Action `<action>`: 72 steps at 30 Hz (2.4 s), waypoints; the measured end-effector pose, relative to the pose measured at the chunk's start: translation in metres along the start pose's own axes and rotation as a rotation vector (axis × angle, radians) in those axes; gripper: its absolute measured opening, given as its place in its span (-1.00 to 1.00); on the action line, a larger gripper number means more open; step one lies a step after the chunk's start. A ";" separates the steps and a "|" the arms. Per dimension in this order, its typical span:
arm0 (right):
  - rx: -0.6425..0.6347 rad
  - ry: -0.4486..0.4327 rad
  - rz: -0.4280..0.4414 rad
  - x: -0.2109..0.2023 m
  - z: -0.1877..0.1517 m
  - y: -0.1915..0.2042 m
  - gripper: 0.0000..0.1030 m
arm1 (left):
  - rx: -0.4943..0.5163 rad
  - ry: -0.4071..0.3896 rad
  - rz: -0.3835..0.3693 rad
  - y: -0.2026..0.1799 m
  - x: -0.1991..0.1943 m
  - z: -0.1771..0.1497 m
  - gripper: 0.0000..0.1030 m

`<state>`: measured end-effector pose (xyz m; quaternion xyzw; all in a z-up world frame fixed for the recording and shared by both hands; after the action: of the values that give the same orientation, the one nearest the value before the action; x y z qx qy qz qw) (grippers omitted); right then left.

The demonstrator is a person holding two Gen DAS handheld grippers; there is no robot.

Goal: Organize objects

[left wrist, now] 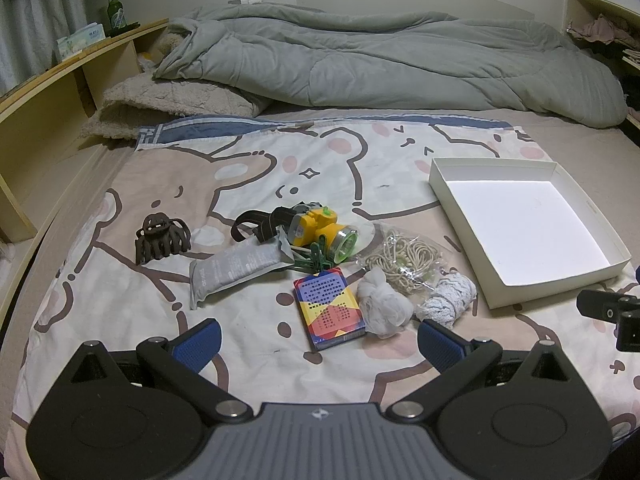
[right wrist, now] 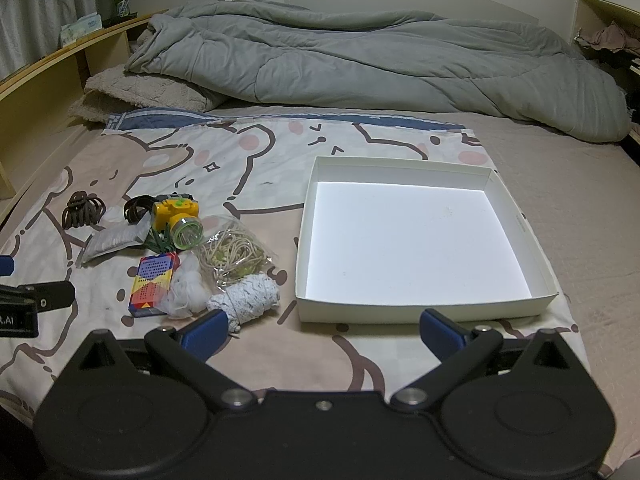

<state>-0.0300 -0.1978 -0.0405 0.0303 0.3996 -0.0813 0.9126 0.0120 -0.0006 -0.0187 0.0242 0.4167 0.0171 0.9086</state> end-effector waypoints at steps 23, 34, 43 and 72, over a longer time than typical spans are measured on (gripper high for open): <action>0.006 0.002 -0.005 0.001 -0.001 0.001 1.00 | 0.001 0.001 -0.002 0.000 0.000 0.000 1.00; 0.010 0.004 -0.007 0.001 -0.001 0.001 1.00 | 0.002 0.001 -0.003 0.000 0.000 0.001 1.00; 0.010 0.005 -0.008 0.002 -0.003 0.002 1.00 | 0.003 0.001 -0.004 0.000 0.000 0.001 1.00; 0.007 -0.026 -0.013 -0.003 0.005 0.003 1.00 | -0.009 -0.049 -0.041 0.008 -0.007 0.010 1.00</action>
<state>-0.0277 -0.1946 -0.0354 0.0300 0.3874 -0.0890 0.9171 0.0152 0.0069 -0.0068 0.0121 0.3949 -0.0001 0.9187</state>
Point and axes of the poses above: each gripper's, at about its wrist camera, not at the fingertips, and x roughly the way its jaws point, y to its left, z to its top, the point moved 2 cm from there along x, roughly the way its jaws point, and after that the axes turned 2 degrees about -x, right-handed, at the moved point
